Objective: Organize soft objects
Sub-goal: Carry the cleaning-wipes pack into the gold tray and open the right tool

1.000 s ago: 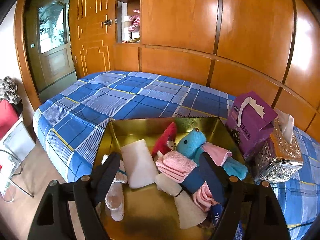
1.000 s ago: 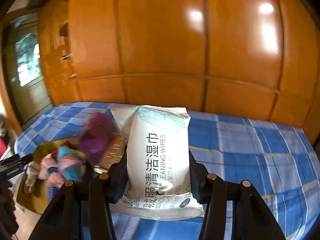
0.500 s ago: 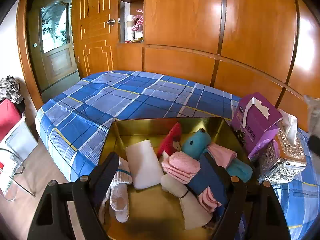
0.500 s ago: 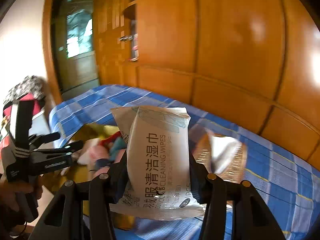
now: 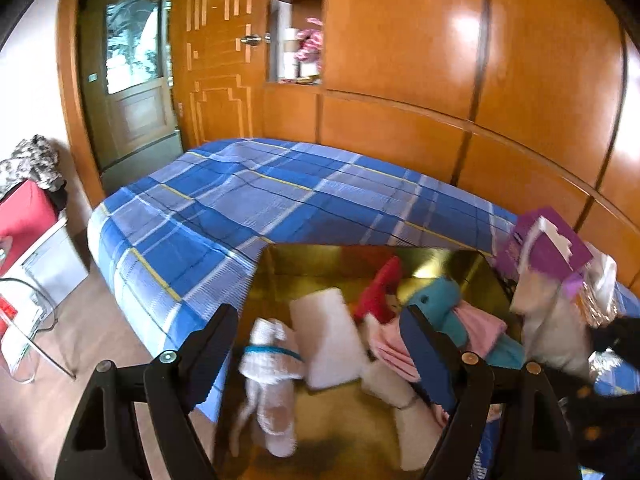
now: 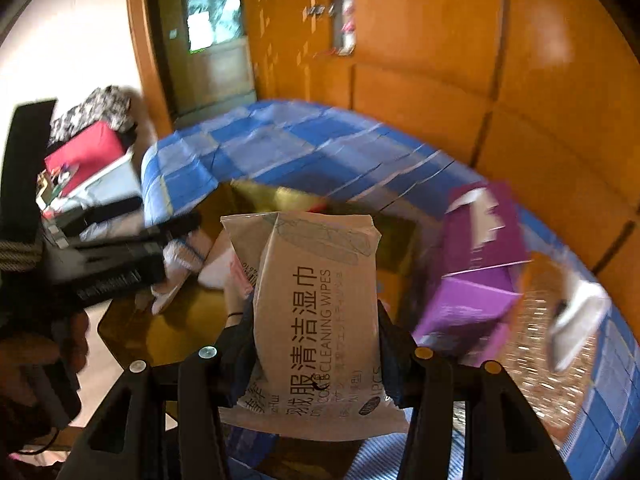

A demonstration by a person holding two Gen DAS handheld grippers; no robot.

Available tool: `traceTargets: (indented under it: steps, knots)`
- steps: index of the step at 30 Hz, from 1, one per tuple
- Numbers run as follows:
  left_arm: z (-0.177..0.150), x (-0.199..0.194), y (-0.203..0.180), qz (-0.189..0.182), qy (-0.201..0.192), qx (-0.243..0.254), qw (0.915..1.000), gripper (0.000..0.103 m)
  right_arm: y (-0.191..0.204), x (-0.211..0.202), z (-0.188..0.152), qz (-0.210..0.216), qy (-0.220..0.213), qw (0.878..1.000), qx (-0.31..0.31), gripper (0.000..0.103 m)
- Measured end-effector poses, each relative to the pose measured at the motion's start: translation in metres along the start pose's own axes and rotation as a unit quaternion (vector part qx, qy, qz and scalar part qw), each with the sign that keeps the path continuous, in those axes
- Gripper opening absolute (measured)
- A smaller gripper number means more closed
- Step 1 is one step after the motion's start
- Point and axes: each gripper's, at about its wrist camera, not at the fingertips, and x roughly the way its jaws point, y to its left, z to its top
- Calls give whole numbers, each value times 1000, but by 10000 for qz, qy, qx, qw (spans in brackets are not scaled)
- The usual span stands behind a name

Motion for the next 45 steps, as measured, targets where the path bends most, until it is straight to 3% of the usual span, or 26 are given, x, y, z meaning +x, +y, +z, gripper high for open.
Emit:
traceTargets:
  steps: [5,10,13,16,19,25,29,35,45]
  knots:
    - [8,1,24,231,-73,-301,9993,83,-3,38,17,328,377,9983,296,52]
    - [9,5,34,314,-28,-435,9986,84,-6,78,33,285,637,9957,604,52]
    - [7,9,33,299,32,-434,9986,87,5,93,39,419,728,9958,367,52]
    - [5,10,32,300,68,-456,9985,90,7,103,44,326,798,9957,351,52]
    - [4,10,29,284,73,-460,9985,94,0,112,45,-81,938,9949,366,52]
    - [4,5,20,303,-24,-351,9989,102,4,105,38,197,916,9953,248,55]
    - [5,1,18,318,-59,-330,9989,103,3,97,34,276,834,9953,420,66]
    - [7,-6,12,314,-122,-296,9990,103,-2,72,29,29,481,9973,549,72]
    - [2,-16,-5,466,-165,-84,9987,103,-8,29,14,-404,-87,9965,723,73]
